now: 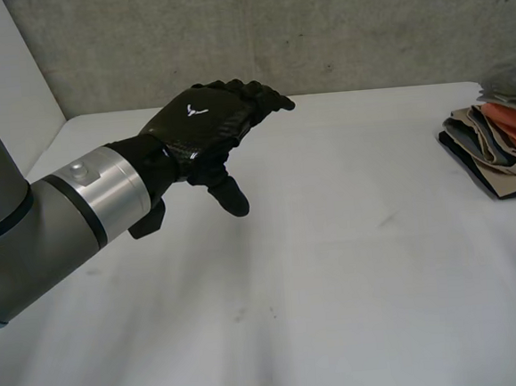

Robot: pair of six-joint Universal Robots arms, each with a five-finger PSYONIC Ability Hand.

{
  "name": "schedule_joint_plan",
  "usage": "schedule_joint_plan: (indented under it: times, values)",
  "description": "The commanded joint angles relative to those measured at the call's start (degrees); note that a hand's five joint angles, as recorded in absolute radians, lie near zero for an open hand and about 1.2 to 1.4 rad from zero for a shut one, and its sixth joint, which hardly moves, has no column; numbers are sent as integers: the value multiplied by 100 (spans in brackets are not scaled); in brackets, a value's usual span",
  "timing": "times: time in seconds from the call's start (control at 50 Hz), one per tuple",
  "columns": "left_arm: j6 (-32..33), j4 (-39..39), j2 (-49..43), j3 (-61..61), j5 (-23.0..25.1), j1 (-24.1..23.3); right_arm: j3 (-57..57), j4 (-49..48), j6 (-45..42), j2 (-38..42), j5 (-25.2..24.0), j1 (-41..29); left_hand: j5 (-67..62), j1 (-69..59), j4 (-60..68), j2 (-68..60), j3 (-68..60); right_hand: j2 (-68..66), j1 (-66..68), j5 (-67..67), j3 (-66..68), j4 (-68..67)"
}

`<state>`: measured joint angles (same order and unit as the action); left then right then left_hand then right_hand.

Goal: Fold the laundry.

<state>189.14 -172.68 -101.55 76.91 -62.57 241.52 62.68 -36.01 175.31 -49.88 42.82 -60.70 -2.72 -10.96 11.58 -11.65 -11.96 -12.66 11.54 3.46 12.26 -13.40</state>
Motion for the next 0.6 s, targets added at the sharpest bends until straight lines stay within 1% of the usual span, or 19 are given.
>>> schedule_joint_plan:
  times: [0.02,0.12,0.14,0.26,0.34,0.36,0.42,0.44,0.5,0.52,0.56,0.58,0.6]
  values:
    - [0,-2,13,-1,8,9,87,217,-32,-619,244,181,15,-161,99,-92,-61,266,-154,-346,-226,340]
    - [0,-2,21,-1,8,17,262,217,-251,-935,235,427,15,-161,99,-92,-61,266,-154,-346,-226,340]
    - [0,-2,21,8,8,17,289,208,-408,-996,235,532,15,-161,99,-92,-61,266,-154,-346,-226,340]
    - [0,-2,48,-1,8,26,271,226,-1033,-1050,235,884,15,-161,99,-92,-61,266,-154,-346,-226,340]
    - [0,-2,65,-1,8,26,175,155,-1402,-1050,367,1200,48,-128,66,-59,-27,266,-154,-346,-226,340]
    - [0,-2,65,-1,8,26,79,147,-1516,-1067,480,1331,32,-144,82,-75,-44,266,-154,-346,-226,340]
    - [0,-2,83,-9,8,26,-132,129,-1684,-1085,875,1368,32,-144,82,-76,-44,266,-154,-346,-226,340]
    - [0,-11,92,-18,-1,35,-255,111,-1771,-1137,1234,1350,48,-128,66,-59,-27,266,-154,-346,-226,340]
    - [0,-11,118,-45,-1,35,-335,24,-1816,-1287,1737,1324,49,-127,66,-59,-27,266,-154,-346,-226,340]
    - [-8,-11,170,-62,-27,44,-309,-55,-1790,-1426,1982,1237,49,-127,66,-59,-27,266,-154,-346,-226,340]
    - [-26,-20,241,-62,-97,44,-274,-56,-1746,-1594,2220,1000,49,-127,66,-59,-27,266,-154,-346,-226,340]
    - [-52,-28,267,-71,-132,44,-239,-56,-1711,-1682,2309,816,49,-127,66,-59,-27,266,-154,-346,-226,340]
    - [-96,-81,311,-71,-228,53,-125,-30,-1571,-1857,2431,405,49,-127,66,-59,-27,266,-154,-346,-226,340]
